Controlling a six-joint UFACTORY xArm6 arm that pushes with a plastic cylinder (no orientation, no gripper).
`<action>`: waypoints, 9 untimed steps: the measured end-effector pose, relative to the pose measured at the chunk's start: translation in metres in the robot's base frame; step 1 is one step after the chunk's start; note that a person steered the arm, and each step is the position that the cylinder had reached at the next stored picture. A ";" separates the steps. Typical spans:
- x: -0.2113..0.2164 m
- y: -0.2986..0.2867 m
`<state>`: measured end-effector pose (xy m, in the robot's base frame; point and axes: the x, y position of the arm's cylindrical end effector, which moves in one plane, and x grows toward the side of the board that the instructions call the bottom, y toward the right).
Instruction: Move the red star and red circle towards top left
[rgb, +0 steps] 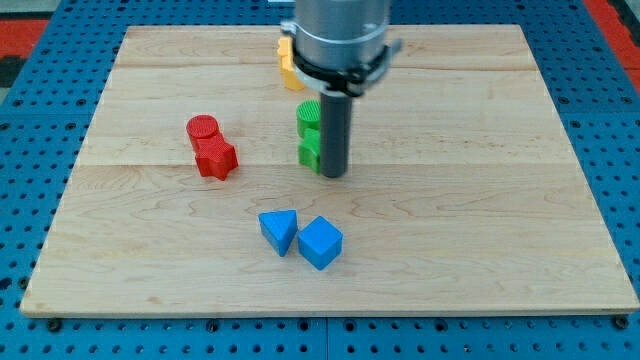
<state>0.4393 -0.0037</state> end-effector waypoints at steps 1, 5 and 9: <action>-0.013 0.009; -0.079 0.140; -0.103 0.140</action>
<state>0.3360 0.1366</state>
